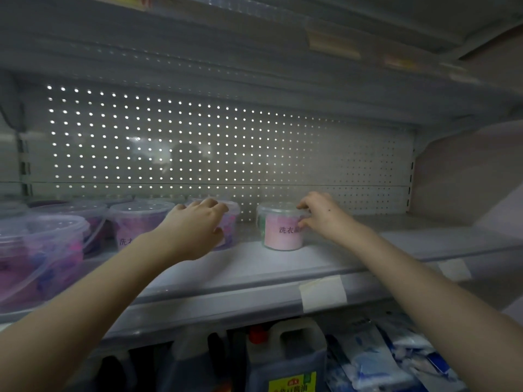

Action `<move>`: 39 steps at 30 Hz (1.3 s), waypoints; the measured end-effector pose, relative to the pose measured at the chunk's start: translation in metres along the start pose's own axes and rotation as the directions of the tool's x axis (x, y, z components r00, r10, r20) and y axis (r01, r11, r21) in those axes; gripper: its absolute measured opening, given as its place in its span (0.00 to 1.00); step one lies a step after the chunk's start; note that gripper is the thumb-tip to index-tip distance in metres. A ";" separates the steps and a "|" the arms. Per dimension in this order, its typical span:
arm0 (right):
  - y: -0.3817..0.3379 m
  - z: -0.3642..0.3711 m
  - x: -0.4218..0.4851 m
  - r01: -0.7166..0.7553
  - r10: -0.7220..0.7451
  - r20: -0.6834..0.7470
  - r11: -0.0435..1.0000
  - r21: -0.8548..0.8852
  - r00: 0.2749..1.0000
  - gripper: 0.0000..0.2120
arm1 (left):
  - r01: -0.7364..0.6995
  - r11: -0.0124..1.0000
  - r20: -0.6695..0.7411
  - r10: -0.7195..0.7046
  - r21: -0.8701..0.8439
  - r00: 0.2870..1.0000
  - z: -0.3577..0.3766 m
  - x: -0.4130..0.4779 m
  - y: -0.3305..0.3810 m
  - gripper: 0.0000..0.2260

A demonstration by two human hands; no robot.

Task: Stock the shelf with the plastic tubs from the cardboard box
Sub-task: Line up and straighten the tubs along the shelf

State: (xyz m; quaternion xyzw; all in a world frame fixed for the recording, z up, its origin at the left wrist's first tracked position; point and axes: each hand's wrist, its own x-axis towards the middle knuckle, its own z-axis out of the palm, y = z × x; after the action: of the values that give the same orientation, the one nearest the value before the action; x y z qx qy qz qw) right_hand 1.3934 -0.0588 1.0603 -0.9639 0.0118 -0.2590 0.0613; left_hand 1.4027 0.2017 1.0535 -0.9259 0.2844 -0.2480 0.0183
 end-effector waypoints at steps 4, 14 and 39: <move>-0.006 0.013 0.029 0.029 -0.027 0.024 0.997 -0.075 0.999 0.14 | 0.015 1.000 0.008 -0.015 0.027 1.000 0.003 0.008 -0.008 0.23; -0.037 0.034 0.088 0.084 -0.061 0.150 0.986 -0.147 0.987 0.05 | 0.038 0.999 0.034 -0.038 -0.002 0.999 0.010 0.020 -0.019 0.24; -0.042 0.038 0.072 0.099 -0.096 0.107 0.995 -0.019 0.990 0.18 | 0.015 1.000 0.032 -0.016 0.018 0.999 0.005 0.006 -0.025 0.26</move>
State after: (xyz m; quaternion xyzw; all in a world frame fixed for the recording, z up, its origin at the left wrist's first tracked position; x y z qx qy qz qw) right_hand 1.4740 -0.0171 1.0685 -0.9763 -0.0356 -0.2100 0.0375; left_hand 1.4230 0.2189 1.0559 -0.9317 0.2747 -0.2357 0.0290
